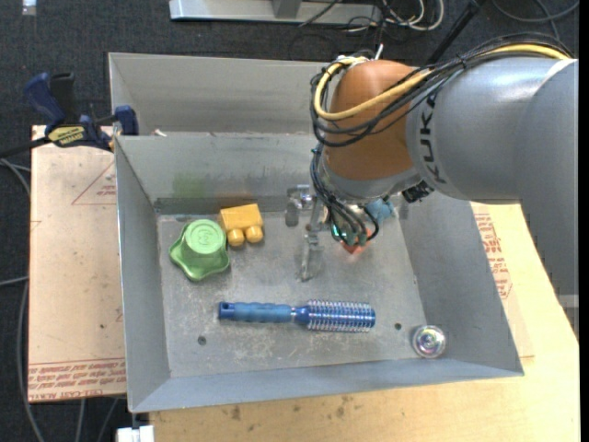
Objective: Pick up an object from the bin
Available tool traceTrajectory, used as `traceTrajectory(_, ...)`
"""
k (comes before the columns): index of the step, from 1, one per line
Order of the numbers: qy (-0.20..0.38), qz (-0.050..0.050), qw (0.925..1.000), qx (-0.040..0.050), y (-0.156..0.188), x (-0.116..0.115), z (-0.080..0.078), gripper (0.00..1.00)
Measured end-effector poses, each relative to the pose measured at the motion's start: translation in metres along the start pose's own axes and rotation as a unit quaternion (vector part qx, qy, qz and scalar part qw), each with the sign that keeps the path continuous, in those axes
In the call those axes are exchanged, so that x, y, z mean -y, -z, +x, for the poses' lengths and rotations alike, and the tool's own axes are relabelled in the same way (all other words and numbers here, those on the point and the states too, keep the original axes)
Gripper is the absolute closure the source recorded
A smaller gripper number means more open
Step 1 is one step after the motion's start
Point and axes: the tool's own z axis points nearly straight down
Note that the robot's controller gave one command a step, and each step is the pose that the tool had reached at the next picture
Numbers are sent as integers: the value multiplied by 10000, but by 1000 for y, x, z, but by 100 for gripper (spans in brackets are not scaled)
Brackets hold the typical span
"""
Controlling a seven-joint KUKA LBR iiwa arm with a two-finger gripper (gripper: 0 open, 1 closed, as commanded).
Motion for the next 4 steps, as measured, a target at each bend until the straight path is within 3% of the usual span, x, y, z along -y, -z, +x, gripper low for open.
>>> traceTrajectory(1, 803, 8, 9968, 15, -80, -21, 53, 0)
traceTrajectory(2, 790, -4, 9968, 72, -76, -22, 49, 100)
traceTrajectory(3, 982, -2, 9951, 75, 58, -48, 73, 100)
traceTrajectory(4, 970, 2, 9953, 38, 53, -47, 74, 0)
